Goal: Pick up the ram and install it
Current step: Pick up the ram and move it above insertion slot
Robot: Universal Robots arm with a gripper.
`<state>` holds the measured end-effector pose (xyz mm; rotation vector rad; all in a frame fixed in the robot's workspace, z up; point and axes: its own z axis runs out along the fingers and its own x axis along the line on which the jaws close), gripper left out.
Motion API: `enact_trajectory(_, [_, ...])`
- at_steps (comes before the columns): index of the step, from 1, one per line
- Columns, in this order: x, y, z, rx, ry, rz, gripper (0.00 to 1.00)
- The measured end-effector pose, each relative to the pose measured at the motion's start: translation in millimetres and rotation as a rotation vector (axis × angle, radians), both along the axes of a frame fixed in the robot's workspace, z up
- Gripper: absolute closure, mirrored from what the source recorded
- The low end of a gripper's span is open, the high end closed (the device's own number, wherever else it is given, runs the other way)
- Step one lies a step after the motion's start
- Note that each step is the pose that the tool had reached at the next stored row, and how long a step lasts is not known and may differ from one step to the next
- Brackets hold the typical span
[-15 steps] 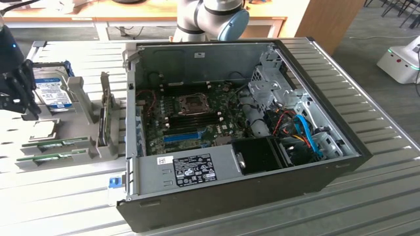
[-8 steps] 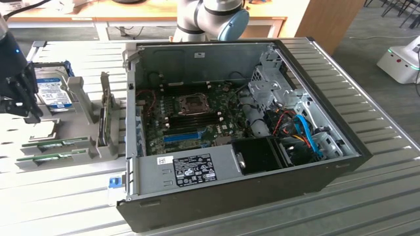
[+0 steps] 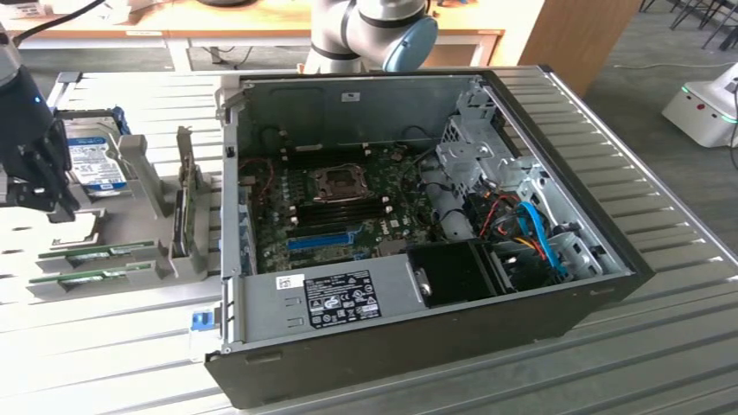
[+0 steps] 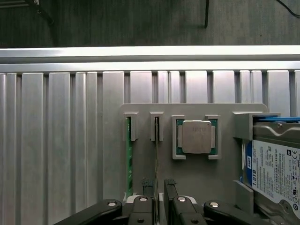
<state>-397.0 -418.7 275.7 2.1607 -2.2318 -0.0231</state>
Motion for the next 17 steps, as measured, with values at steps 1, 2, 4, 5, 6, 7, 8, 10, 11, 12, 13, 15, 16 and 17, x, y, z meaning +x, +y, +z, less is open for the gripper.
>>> enact_trajectory(1, [0.0,0.0,-1.2,0.0000,0.0000,0.000,0.77])
enact_trajectory(2, [0.0,0.0,-2.4,-0.0001,0.0001,0.000,0.77])
enact_trajectory(4, [0.0,0.0,-4.8,-0.0001,0.0001,0.000,0.77])
enact_trajectory(5, [0.0,0.0,-6.0,-0.0001,0.0000,0.000,0.77])
enact_trajectory(6, [0.0,0.0,-7.3,-0.0001,0.0000,0.000,0.77])
enact_trajectory(7, [0.0,0.0,-8.4,-0.0001,0.0001,0.000,0.77])
enact_trajectory(8, [0.0,0.0,-9.5,-0.0001,0.0000,0.000,0.77])
enact_trajectory(10, [0.0,0.0,-11.6,-0.0002,0.0000,0.000,0.77])
enact_trajectory(11, [0.0,0.0,-12.7,-0.0002,0.0000,0.000,0.77])
enact_trajectory(12, [0.0,0.0,-13.7,-0.0002,0.0001,0.000,0.77])
enact_trajectory(13, [0.0,0.0,-14.8,-0.0002,0.0000,0.000,0.77])
enact_trajectory(15, [0.0,0.0,-16.8,-0.0002,-0.0001,0.000,0.77])
enact_trajectory(16, [0.0,0.0,-17.7,-0.0002,0.0000,0.000,0.77])
enact_trajectory(17, [0.0,0.0,-18.5,-0.0003,0.0000,0.000,0.77])
